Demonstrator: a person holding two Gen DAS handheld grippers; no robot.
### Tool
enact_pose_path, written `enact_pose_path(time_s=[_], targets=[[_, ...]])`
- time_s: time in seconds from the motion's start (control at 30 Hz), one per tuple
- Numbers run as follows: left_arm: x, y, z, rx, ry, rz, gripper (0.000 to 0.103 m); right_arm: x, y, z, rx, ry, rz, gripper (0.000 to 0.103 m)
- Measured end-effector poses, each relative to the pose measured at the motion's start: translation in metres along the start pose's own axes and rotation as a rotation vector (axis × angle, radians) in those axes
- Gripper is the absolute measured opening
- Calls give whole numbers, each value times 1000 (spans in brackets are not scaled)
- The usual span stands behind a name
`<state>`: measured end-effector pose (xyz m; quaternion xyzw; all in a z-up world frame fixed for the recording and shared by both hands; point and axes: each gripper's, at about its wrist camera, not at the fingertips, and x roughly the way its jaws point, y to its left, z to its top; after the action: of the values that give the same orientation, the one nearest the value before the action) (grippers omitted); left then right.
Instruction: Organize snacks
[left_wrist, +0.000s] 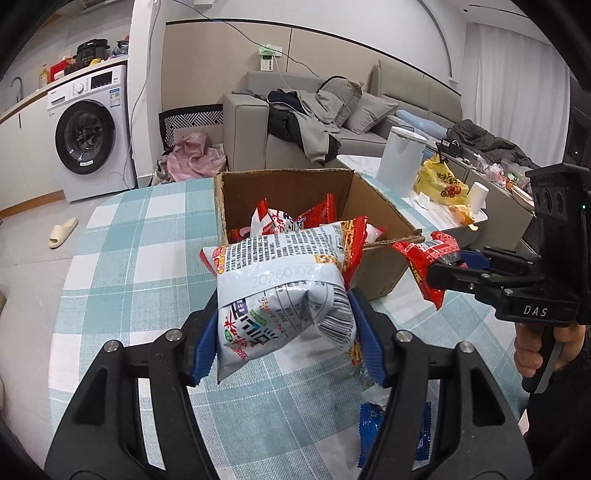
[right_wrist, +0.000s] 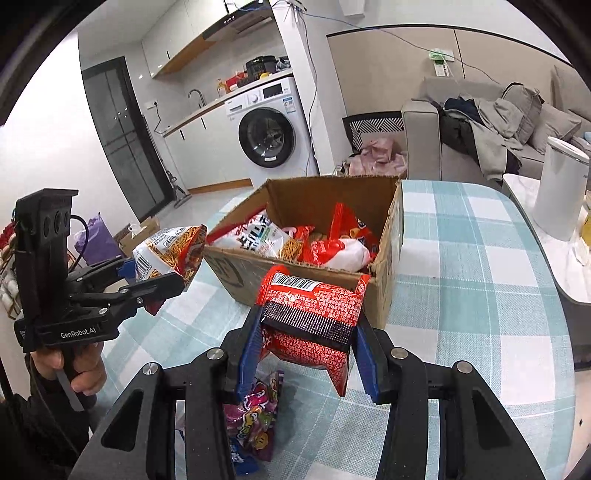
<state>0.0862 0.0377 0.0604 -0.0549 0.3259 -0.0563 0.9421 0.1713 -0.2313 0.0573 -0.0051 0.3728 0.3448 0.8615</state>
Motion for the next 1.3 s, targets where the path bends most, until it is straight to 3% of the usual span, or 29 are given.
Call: enact_pose_path(time_s=[0.6, 1.3], targets=[[-25, 2, 20, -28, -82, 35, 62, -22, -5, 19, 60, -101, -7, 46], [-11, 15, 61, -58, -116, 51, 62, -13, -9, 47, 94, -128, -46, 46]])
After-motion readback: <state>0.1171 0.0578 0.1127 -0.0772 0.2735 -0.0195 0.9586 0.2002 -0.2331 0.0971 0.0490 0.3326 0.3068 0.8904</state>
